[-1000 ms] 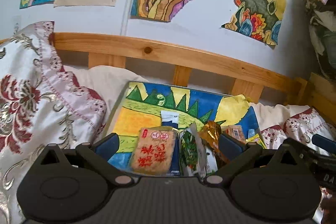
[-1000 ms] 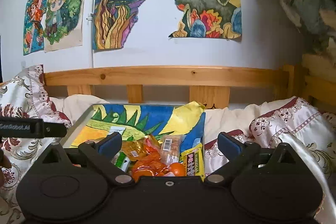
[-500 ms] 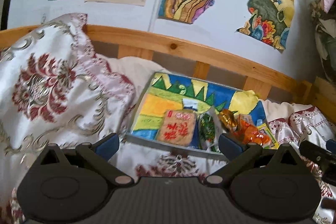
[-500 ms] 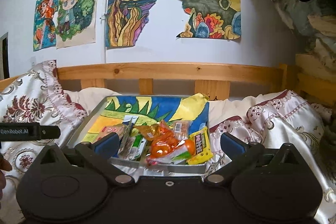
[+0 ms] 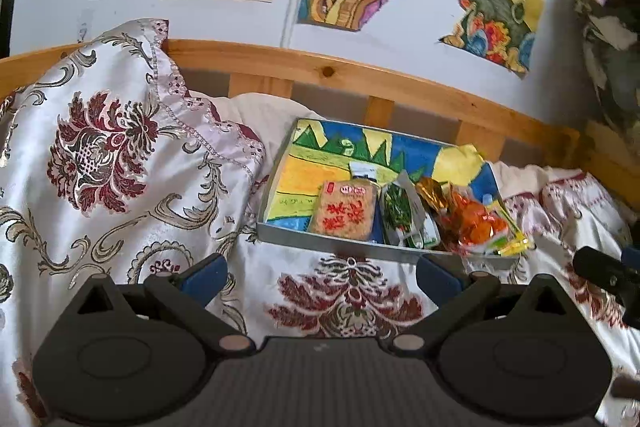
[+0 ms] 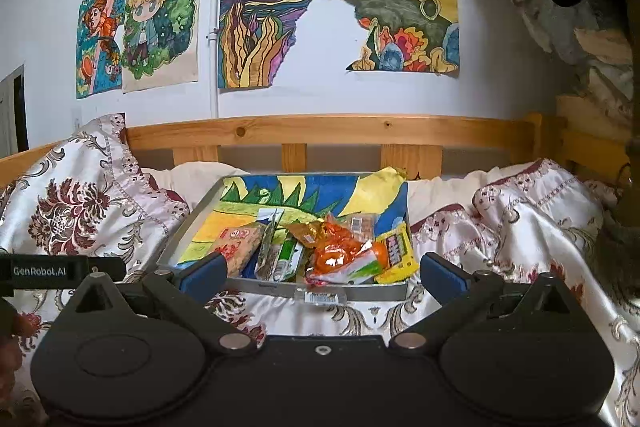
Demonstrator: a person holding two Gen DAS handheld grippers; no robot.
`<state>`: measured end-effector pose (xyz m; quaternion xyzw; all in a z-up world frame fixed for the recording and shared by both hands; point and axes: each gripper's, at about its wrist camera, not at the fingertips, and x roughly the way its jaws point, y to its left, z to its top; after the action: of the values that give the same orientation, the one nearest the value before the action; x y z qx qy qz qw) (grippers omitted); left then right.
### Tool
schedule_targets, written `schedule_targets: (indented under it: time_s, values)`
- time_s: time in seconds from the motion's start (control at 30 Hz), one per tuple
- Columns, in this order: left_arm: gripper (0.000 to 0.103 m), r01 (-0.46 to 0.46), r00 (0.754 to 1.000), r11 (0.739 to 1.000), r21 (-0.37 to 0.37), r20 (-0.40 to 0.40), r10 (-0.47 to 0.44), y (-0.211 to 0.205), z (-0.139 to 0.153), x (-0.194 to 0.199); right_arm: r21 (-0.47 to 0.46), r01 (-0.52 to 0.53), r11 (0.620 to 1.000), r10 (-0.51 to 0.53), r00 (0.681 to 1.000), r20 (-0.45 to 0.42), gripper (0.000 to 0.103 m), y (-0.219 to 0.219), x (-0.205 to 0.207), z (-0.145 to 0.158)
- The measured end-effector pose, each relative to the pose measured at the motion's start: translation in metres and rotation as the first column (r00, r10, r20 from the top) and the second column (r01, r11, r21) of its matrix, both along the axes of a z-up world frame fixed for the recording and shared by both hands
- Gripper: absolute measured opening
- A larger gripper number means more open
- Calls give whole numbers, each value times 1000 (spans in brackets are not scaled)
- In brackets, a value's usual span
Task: Organize snacks
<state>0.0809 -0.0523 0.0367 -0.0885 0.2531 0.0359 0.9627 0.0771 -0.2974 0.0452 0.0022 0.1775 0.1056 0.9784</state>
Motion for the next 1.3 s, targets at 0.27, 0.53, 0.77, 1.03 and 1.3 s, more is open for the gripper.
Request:
schedule_targets:
  time_s: [0.27, 0.53, 0.77, 1.03, 1.3]
  values:
    - [102, 10, 1000, 1000, 10, -14, -9, 3, -7, -9, -1, -8, 1000, 8, 999, -44, 102, 4, -9, -9]
    - [102, 7, 1000, 1000, 14, -25, -6, 4, -11, -12, 3, -19, 1000, 19, 996, -88, 102, 6, -5, -17]
    - [102, 9, 999, 1000, 12, -31, -9, 3, -13, -12, 4, -27, 1000, 27, 994, -105, 102, 7, -3, -20]
    - [102, 12, 1000, 1000, 13, -23, -12, 2, -12, -13, 0, -32, 999, 32, 994, -108, 102, 8, -3, -21]
    - [102, 14, 1000, 1000, 12, -20, -14, 1, -12, -13, 0, -34, 999, 33, 993, -109, 102, 8, -3, -21]
